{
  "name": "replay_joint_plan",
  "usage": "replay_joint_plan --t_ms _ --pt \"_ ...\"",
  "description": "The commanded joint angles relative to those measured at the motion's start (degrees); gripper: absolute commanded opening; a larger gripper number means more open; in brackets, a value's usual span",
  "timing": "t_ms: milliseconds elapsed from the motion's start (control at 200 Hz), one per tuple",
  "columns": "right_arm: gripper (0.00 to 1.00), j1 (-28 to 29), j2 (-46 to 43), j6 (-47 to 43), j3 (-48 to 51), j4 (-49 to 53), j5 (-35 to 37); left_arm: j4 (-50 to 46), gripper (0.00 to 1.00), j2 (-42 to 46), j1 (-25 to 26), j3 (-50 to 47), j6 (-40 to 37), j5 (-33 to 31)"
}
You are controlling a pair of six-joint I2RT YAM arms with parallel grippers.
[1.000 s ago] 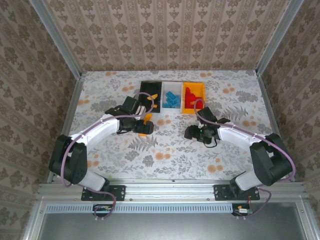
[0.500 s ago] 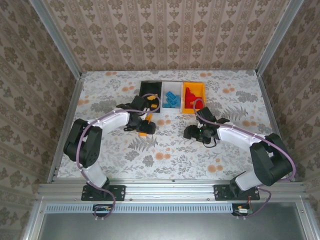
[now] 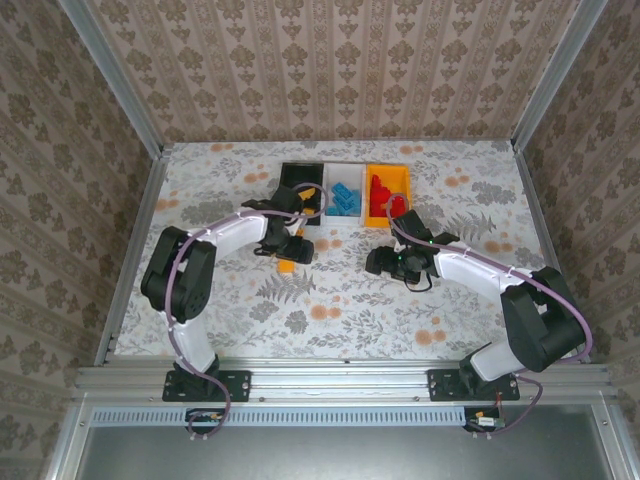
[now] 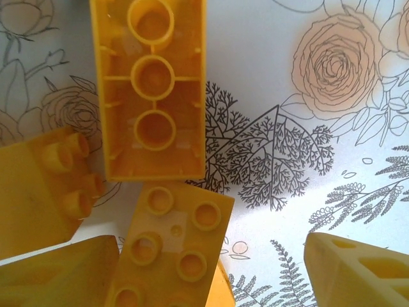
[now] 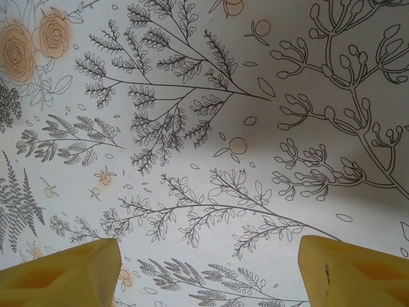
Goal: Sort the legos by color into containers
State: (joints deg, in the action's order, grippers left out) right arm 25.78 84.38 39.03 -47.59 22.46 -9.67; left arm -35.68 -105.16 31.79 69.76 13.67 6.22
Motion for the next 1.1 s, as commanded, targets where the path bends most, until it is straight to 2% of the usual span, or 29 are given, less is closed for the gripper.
replay_joint_plan --t_ms 0,395,640,865,1095 --pt "0.75 0.33 0.02 -0.66 -1.27 1.59 0.90 -2.46 0.73 -0.99 0.78 1.26 -1.02 0.31" --pt "0.75 0.32 -1.09 -1.14 -0.98 2.34 1.35 -4.01 0.52 -1.45 0.99 1.96 -0.84 -0.27" --pt "0.76 0.32 -1.72 -1.23 -0.83 2.65 1.66 -4.35 0.46 -1.36 0.99 2.01 -0.75 -0.41" --pt "0.76 0.32 -2.15 -1.14 -0.40 2.72 1.65 -3.66 0.37 -0.26 1.21 1.44 -0.33 0.09" --pt "0.76 0.32 -3.01 -1.14 -0.05 3.03 1.76 -3.99 0.35 0.62 1.67 1.27 0.12 0.86"
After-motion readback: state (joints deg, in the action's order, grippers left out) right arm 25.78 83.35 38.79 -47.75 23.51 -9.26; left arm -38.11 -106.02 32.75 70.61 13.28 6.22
